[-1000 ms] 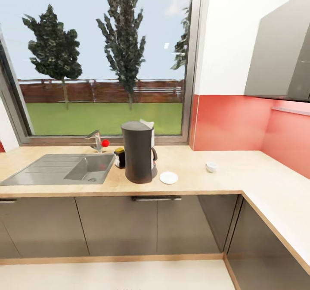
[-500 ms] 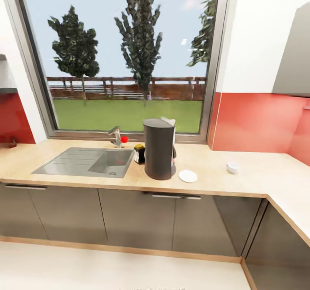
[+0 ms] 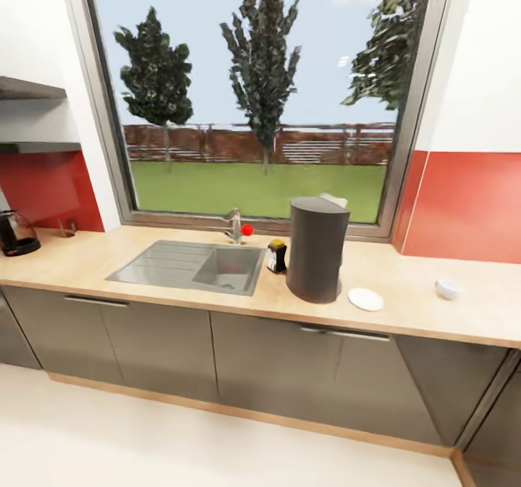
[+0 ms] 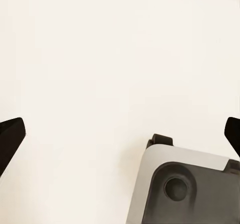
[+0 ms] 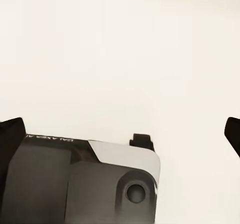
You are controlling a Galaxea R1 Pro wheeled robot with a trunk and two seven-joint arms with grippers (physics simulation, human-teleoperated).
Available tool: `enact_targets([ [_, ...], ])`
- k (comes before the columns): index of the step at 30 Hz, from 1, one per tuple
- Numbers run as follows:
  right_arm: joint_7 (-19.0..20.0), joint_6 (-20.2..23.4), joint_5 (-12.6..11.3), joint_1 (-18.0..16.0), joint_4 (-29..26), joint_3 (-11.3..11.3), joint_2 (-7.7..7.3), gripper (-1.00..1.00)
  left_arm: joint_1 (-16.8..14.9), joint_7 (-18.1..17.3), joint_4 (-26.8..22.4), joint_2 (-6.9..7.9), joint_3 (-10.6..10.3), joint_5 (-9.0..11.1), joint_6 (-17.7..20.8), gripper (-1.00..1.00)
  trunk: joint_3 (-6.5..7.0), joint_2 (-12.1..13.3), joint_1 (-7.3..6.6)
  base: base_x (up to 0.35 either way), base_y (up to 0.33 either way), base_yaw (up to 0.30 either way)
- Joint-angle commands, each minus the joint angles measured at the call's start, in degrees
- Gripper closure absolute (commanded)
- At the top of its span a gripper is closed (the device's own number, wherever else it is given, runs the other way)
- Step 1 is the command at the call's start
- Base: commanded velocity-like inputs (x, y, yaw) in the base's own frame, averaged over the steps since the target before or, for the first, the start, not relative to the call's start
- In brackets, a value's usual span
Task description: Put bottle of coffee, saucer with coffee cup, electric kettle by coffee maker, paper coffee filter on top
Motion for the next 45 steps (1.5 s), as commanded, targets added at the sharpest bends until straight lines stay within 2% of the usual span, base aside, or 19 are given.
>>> enact_targets([
  [1,0.1,0.2,-0.6,0.0,0.0,0.5,-0.02,-1.0,-0.1,-0.3,0.2,-0.02,-0.5,0.6,-0.3,-1.0,-0.18,-0.1,0.04,0.182,0.313,0.176],
  [38,0.2,0.2,-0.2,0.0,0.0,0.6,-0.02,-1.0,-0.1,-0.3,0.2,-0.02,-0.4,1.1,-0.9,-1.0,-2.92,-0.1,0.04,0.225,0.277,0.175],
  [45,0.2,0.2,-0.2,0.0,0.1,0.6,-0.03,-1.0,-0.1,-0.3,0.2,-0.02,-0.2,1.1,-0.9,-1.0,-3.03,-0.1,0.04,0.23,0.282,0.039],
])
